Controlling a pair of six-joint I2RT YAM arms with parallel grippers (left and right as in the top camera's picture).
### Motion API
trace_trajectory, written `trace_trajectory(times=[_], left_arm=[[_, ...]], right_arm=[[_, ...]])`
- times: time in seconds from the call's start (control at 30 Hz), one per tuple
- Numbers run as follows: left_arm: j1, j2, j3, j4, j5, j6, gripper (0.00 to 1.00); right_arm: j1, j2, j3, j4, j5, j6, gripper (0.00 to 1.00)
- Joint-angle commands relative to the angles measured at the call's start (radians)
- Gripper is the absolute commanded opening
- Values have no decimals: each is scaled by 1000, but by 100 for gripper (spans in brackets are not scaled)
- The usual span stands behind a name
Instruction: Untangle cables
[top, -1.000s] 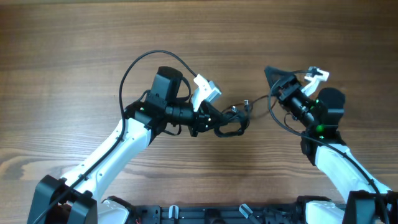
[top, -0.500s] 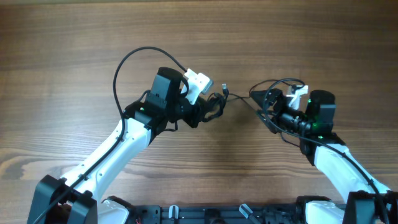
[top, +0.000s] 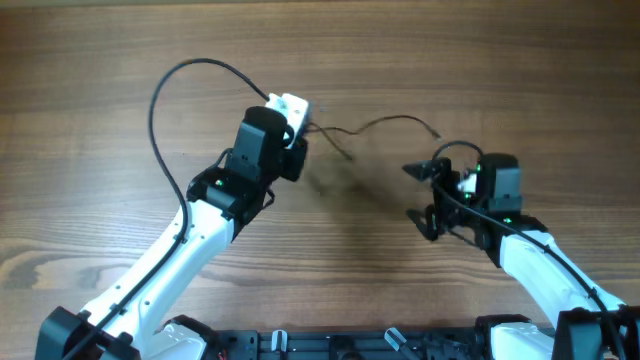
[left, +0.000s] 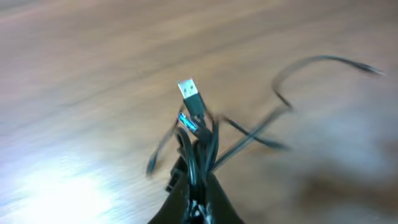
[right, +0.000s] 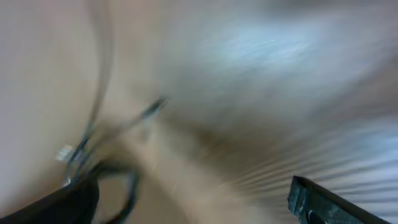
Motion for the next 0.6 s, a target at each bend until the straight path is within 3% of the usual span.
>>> trace_trajectory(times=[0.0, 0.13, 0.33, 0.47, 0.57], left_arm=[[-3, -32, 7, 52, -202, -2, 4], [-3, -32, 7, 71, 67, 5, 4], [1, -32, 7, 53, 476, 18, 4], [60, -32, 7, 21, 604, 36, 4], [177, -32, 7, -12, 854, 61, 4]], right_arm=[[2, 4, 0, -44, 132, -68, 100], [2, 4, 0, 144, -145, -367, 99], [2, 4, 0, 439, -364, -463, 100], [2, 4, 0, 488, -370, -510, 100], [1, 4, 0, 511, -378, -922, 100]])
